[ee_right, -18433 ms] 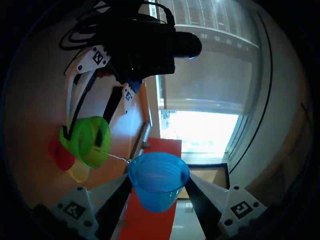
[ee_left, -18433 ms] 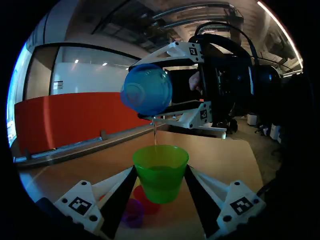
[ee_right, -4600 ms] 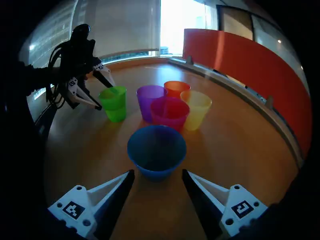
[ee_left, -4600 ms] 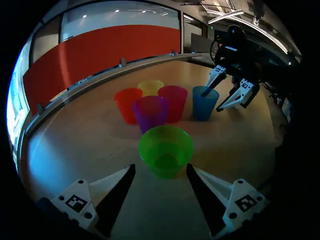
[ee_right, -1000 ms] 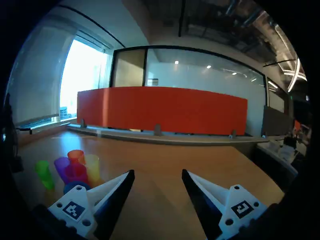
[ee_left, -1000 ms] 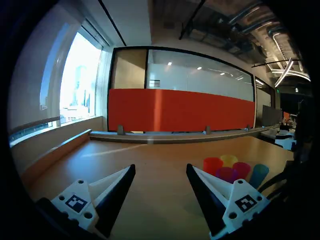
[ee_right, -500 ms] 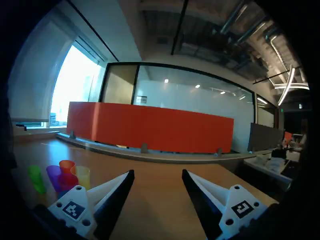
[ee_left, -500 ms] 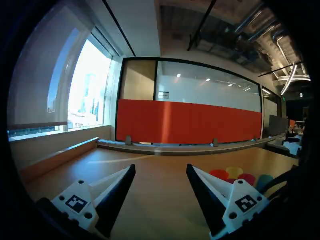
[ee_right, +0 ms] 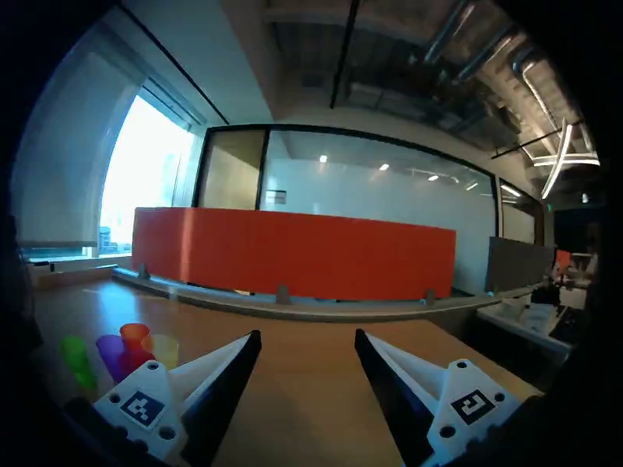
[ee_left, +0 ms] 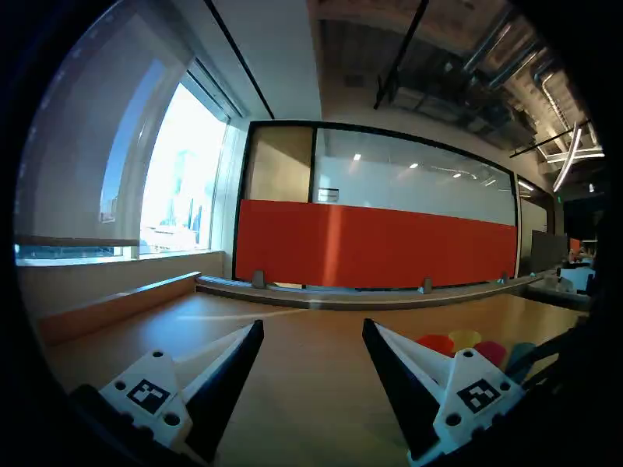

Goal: Pour water

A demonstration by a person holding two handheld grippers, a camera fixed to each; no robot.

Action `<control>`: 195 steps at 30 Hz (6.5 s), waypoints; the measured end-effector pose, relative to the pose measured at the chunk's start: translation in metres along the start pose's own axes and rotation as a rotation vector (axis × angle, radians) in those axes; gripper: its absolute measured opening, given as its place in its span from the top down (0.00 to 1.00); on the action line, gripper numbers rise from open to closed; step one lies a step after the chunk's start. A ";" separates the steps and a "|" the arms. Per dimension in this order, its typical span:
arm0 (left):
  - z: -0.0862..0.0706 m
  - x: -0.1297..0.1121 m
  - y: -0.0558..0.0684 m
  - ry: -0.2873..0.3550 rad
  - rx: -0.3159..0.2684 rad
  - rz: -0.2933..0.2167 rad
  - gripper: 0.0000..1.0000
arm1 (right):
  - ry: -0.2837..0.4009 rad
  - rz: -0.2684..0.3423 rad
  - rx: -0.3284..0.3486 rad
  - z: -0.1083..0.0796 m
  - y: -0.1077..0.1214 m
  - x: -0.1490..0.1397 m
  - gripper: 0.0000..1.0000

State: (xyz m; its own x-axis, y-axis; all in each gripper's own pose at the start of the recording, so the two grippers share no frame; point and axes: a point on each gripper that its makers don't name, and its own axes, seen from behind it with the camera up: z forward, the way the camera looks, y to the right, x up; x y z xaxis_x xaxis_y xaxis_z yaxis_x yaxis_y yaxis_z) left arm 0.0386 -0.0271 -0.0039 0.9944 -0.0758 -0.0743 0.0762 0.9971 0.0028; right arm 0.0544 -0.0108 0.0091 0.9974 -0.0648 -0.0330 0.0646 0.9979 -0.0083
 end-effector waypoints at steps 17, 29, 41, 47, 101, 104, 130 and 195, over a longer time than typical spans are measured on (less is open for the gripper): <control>0.005 -0.015 0.012 0.009 0.004 0.045 0.06 | -0.028 0.058 0.003 0.006 -0.001 -0.001 0.07; 0.002 -0.037 0.015 -0.023 0.016 0.048 0.06 | -0.048 0.054 -0.009 0.004 0.004 -0.011 0.07; 0.003 -0.049 0.017 -0.045 0.027 0.062 0.06 | -0.034 0.060 -0.007 0.004 0.005 -0.007 0.07; 0.004 -0.050 0.023 -0.045 0.017 0.075 0.06 | -0.033 0.054 -0.010 0.004 0.006 -0.006 0.07; 0.002 -0.051 0.027 -0.048 0.002 0.080 0.06 | 0.054 0.037 -0.005 -0.006 0.002 -0.036 0.04; 0.003 -0.051 0.027 -0.048 0.002 0.080 0.06 | 0.044 0.052 -0.015 -0.006 0.008 -0.044 0.04; 0.003 -0.052 0.027 -0.048 0.002 0.080 0.06 | 0.007 0.060 -0.035 -0.005 0.019 -0.071 0.03; 0.003 -0.050 0.027 -0.048 0.002 0.080 0.06 | -0.018 0.063 -0.029 -0.003 0.018 -0.079 0.00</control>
State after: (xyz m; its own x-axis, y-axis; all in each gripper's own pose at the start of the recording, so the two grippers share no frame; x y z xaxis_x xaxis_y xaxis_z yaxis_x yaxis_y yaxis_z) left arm -0.0093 0.0037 0.0026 0.9997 0.0038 -0.0256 -0.0036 1.0000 0.0092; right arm -0.0236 0.0123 0.0084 0.9999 -0.0017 -0.0164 0.0011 0.9994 -0.0359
